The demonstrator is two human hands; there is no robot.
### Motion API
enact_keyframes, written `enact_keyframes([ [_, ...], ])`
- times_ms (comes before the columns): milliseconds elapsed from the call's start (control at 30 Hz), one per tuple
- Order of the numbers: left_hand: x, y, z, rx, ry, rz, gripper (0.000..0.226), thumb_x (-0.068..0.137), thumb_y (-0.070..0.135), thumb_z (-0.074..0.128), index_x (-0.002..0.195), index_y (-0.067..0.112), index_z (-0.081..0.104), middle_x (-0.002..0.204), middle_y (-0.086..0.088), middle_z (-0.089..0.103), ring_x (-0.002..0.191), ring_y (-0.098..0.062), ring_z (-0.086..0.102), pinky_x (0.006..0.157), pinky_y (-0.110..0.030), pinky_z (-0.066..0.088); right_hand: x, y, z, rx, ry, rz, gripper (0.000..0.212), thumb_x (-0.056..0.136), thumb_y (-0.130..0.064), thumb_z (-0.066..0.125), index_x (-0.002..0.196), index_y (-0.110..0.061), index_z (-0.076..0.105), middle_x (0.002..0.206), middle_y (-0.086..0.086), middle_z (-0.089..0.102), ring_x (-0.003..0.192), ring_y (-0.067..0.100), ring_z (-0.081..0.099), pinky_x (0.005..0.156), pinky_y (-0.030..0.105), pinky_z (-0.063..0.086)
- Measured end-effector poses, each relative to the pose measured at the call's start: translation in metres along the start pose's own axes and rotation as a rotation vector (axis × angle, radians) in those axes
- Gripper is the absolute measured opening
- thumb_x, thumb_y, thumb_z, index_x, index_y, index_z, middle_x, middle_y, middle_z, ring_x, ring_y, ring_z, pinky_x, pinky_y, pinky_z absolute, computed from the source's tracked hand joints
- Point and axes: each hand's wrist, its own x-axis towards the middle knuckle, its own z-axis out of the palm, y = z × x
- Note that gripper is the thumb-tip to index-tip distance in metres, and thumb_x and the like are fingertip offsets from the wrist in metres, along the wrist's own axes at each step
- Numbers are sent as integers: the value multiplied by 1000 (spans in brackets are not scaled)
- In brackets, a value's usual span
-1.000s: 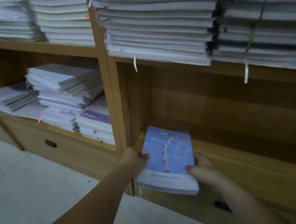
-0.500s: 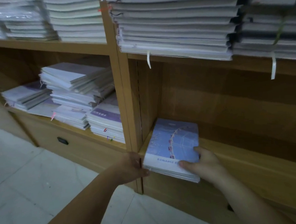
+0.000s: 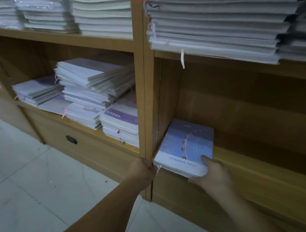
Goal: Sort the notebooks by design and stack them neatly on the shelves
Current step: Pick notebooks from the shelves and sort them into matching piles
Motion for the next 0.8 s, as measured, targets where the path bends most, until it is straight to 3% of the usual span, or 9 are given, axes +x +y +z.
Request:
enact_keyframes([
  [67, 1, -1, 2, -64, -43, -18, 26, 84, 14, 65, 59, 13, 61, 54, 3, 52, 56, -19, 53, 56, -29, 45, 5, -4, 6, 13, 29, 3, 106, 60, -55, 91, 151, -24, 46, 134, 7, 55, 125, 26, 52, 100, 35, 46],
  [167, 2, -2, 4, -92, -83, 18, 9, 83, 13, 65, 79, 10, 72, 65, 1, 61, 63, -17, 59, 58, -29, 48, 12, -8, 13, -33, 59, -12, 102, 63, -54, 89, 151, -25, 46, 130, 9, 54, 123, 28, 53, 98, 33, 45],
  [300, 4, -4, 3, -130, -83, -2, 12, 86, 7, 63, 81, 14, 71, 72, 1, 61, 68, -16, 57, 60, -23, 45, 15, -7, 13, -83, 72, -43, 100, 64, -58, 88, 149, -26, 47, 125, 9, 55, 119, 28, 54, 96, 32, 47],
  [467, 4, -6, 1, -103, -105, -45, 15, 89, 10, 60, 78, 12, 69, 61, 1, 54, 55, -12, 48, 56, -24, 41, 14, -1, 10, -63, 89, -75, 100, 61, -60, 89, 147, -26, 52, 121, 8, 58, 117, 27, 55, 96, 33, 49],
  [633, 2, -1, -2, -89, 18, 16, 9, 83, 8, 62, 83, 9, 71, 75, -3, 65, 72, -18, 60, 64, -24, 47, 12, 1, 8, -35, 91, -91, 97, 60, -59, 90, 144, -24, 56, 123, 8, 63, 116, 25, 58, 96, 32, 48],
  [733, 2, 4, -4, -141, 48, 74, 19, 69, 19, 50, 77, 14, 67, 74, -1, 64, 74, -24, 62, 62, -27, 43, 13, 3, 5, -11, 80, -85, 96, 62, -55, 91, 145, -22, 54, 130, 6, 63, 120, 24, 58, 97, 30, 46],
  [800, 3, 4, -3, -173, 47, 38, 26, 70, 23, 50, 86, 20, 70, 83, 3, 67, 84, -22, 66, 66, -25, 45, 15, 6, 2, 18, 56, -76, 97, 63, -54, 91, 147, -23, 53, 135, 3, 61, 121, 22, 57, 97, 29, 46],
])
